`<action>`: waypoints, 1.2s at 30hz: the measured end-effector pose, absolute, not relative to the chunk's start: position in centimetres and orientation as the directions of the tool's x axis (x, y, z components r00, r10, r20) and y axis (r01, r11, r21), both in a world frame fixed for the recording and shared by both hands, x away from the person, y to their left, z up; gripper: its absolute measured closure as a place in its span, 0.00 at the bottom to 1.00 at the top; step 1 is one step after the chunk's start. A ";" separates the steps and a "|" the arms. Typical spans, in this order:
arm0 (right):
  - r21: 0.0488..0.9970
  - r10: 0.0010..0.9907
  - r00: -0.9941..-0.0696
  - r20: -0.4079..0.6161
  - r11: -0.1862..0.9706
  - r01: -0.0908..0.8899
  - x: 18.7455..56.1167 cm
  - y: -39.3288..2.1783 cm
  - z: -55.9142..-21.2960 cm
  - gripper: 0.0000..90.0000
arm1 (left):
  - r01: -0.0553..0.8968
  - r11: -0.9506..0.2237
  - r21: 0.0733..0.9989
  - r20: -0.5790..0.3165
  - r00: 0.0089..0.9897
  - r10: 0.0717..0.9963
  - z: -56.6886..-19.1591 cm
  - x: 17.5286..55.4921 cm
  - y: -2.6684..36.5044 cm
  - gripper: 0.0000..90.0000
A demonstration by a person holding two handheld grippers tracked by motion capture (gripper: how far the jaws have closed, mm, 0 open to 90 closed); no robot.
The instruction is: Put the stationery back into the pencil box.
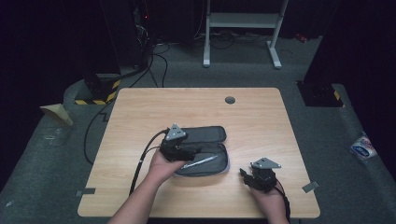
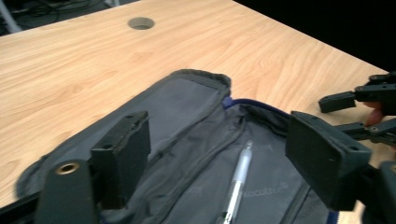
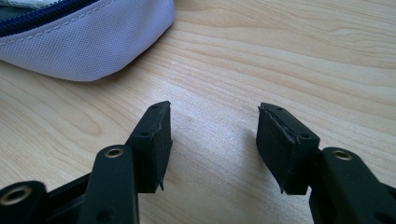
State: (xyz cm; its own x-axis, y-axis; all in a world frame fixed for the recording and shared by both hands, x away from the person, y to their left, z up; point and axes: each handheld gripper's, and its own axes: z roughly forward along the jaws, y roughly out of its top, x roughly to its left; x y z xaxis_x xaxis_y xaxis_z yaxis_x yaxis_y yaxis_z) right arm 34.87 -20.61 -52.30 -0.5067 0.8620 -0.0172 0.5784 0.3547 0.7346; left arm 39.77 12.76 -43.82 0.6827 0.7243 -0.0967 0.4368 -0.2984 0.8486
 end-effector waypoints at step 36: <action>0.735 0.863 -0.504 -0.018 0.353 0.579 34.8 -20.6 -52.3 0.50 | 0.562 -0.198 0.803 -0.054 0.399 0.915 -47.9 35.8 26.2 0.16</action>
